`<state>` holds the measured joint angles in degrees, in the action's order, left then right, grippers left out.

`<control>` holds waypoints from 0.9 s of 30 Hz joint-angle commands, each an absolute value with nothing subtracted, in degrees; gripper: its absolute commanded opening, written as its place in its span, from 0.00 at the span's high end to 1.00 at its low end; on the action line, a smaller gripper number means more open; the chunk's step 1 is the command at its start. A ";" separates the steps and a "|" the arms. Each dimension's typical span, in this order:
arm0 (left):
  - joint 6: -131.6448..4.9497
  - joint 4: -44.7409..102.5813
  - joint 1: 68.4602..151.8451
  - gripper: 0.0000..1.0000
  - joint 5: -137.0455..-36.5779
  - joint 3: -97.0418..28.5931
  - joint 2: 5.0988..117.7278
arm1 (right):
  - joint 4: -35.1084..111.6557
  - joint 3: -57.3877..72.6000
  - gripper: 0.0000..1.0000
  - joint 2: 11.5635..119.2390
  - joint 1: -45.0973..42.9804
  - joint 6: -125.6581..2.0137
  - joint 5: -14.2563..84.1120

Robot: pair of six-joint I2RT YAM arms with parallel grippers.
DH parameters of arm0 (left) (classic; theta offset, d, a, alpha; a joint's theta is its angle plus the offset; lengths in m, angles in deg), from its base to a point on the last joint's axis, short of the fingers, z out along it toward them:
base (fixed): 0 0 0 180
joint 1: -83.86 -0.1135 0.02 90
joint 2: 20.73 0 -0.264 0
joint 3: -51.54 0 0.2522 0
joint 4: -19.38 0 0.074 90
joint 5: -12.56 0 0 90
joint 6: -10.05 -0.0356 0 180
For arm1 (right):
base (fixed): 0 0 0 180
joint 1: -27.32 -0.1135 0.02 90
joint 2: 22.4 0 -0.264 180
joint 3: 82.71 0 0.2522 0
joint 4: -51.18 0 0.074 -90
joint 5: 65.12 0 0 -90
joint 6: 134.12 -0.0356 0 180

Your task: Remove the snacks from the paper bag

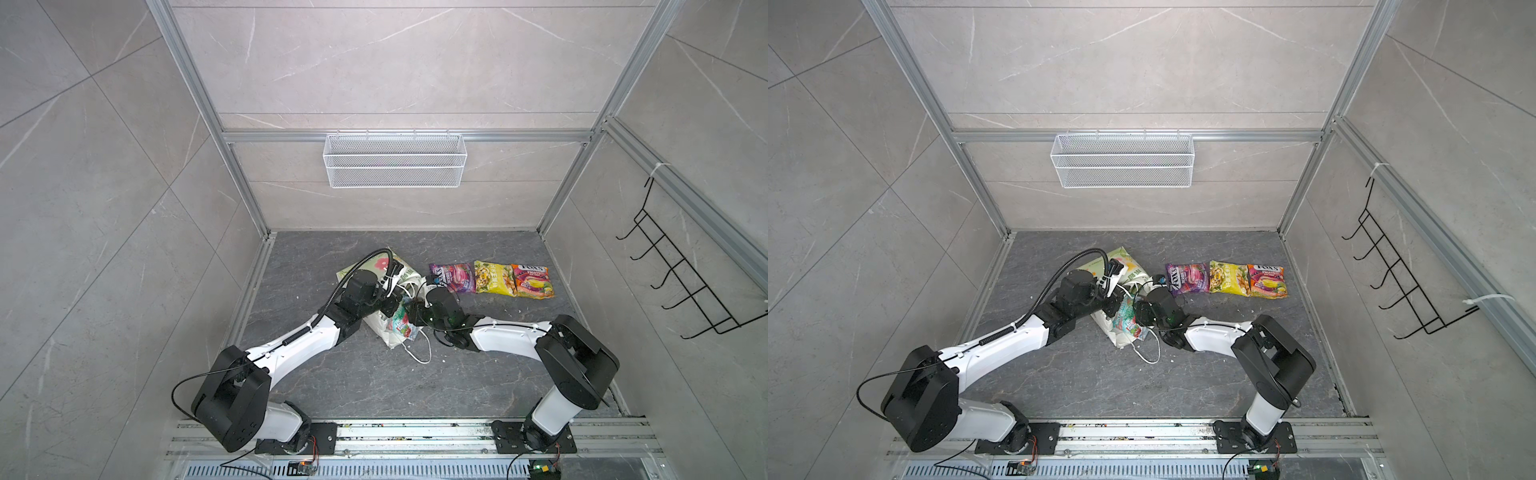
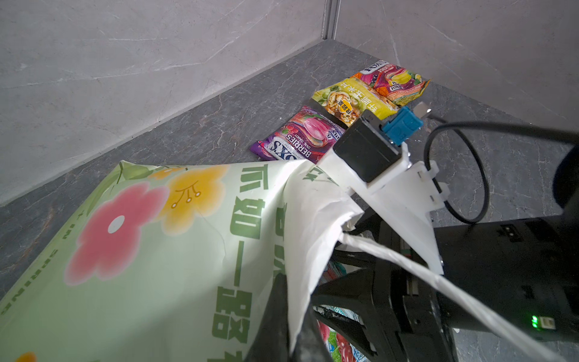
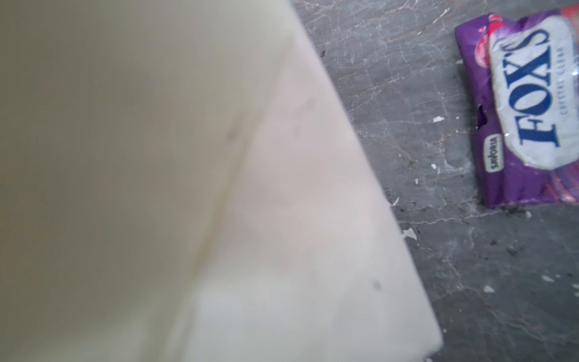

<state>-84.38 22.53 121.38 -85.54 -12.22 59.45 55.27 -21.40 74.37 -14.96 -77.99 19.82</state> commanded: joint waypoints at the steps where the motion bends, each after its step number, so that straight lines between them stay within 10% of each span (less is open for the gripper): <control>1: -83.87 19.91 121.39 1.00 -86.60 -14.14 59.25 | 51.95 -20.71 0.42 76.29 -14.78 -80.39 21.40; 8: -83.67 19.70 121.32 1.00 -87.20 -14.07 59.68 | 57.20 -23.70 0.65 76.56 -14.78 -82.32 25.78; 27: -83.18 19.92 121.34 1.00 -87.96 -14.74 60.31 | 56.78 -33.60 0.58 68.36 -14.72 -98.58 37.41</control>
